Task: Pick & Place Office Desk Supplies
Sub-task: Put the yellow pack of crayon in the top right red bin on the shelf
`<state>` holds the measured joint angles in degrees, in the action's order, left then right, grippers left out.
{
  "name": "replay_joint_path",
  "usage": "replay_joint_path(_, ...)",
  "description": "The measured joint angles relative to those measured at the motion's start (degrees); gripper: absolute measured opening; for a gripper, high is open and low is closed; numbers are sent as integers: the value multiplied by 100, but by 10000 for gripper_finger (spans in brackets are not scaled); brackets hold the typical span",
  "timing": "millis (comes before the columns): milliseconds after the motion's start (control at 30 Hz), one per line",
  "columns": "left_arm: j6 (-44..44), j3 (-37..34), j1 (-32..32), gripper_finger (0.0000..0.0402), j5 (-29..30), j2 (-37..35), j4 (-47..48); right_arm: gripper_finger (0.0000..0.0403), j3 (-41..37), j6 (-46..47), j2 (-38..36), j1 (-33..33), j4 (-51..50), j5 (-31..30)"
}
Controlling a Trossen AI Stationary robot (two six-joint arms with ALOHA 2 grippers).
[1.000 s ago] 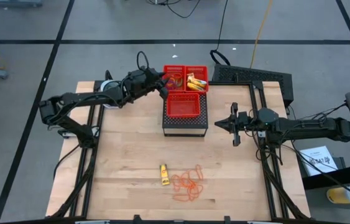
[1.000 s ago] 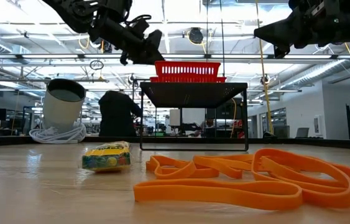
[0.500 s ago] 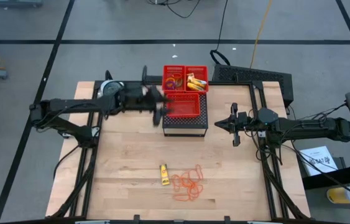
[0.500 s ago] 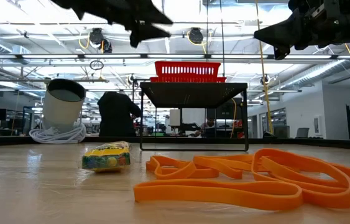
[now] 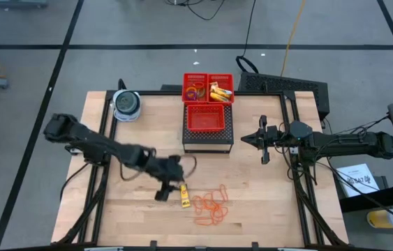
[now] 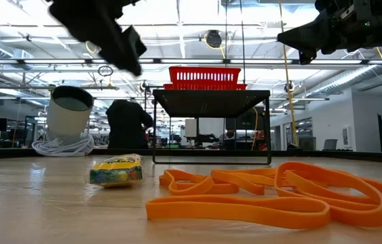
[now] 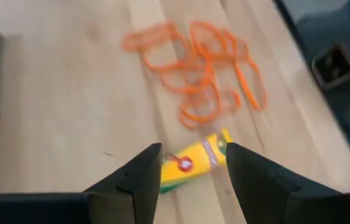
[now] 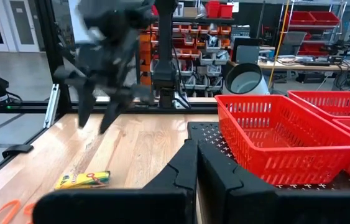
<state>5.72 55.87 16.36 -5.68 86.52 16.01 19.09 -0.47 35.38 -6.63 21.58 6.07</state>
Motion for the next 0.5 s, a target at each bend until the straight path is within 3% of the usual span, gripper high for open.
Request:
replay_joint_path(333, -355, 0, 419, 186, 1094, 1329, -137, 4, 0, 2, -2, -2, 14, -19)
replay_joint_path(500, -504, 10, 349, 186, 1196, 1718, -641, 4, 0, 88, -2, -2, 45, -22)
